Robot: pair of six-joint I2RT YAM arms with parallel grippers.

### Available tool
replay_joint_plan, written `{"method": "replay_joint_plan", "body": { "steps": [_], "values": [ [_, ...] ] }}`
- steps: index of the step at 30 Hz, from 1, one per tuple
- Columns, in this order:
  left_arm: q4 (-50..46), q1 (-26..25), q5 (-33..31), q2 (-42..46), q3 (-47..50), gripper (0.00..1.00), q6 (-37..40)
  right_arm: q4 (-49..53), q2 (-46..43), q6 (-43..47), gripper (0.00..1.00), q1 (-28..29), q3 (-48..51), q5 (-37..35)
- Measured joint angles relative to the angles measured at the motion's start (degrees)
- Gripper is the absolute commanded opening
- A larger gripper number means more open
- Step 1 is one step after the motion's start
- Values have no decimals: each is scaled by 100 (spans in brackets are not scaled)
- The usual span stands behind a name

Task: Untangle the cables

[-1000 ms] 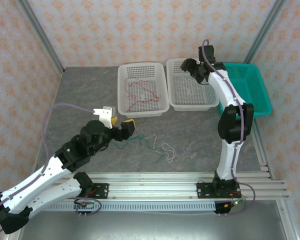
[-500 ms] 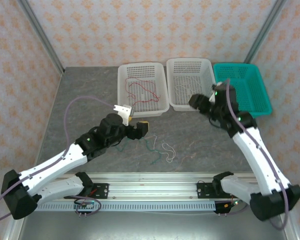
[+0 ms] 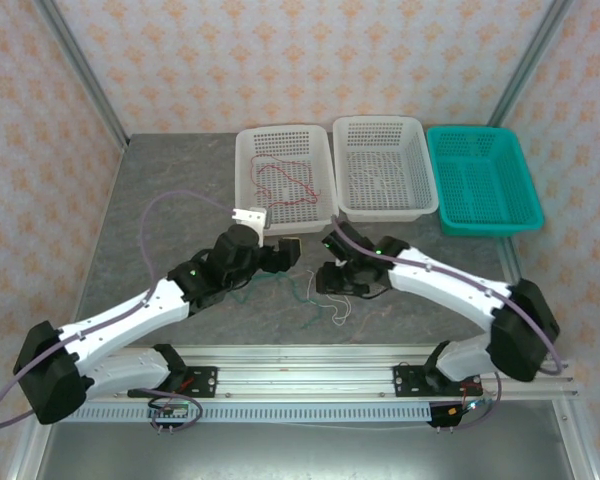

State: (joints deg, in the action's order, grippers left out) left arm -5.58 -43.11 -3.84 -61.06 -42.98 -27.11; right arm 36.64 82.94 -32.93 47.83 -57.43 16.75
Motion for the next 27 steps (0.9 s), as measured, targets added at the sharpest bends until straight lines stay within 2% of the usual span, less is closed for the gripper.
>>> {"method": "replay_joint_plan", "body": {
  "steps": [5,10,14,18,23,27],
  "values": [
    [-190,0,-138,765,236,91,-15,-553,1067,-146,44,0,-356,-485],
    [-461,0,-240,1069,249,91,20,-800,1668,-155,43,2,-638,-590],
    [-586,0,-304,1196,326,91,22,-960,1952,-162,28,2,-780,-588],
    [-649,0,-310,1283,389,90,20,-1025,2024,-162,0,2,-780,-592],
    [-704,0,-308,1375,415,90,22,-1027,1917,-125,0,2,-780,-621],
    [-699,0,-308,1449,417,90,50,-914,1257,-15,0,-17,-776,-815]
  ]
}}
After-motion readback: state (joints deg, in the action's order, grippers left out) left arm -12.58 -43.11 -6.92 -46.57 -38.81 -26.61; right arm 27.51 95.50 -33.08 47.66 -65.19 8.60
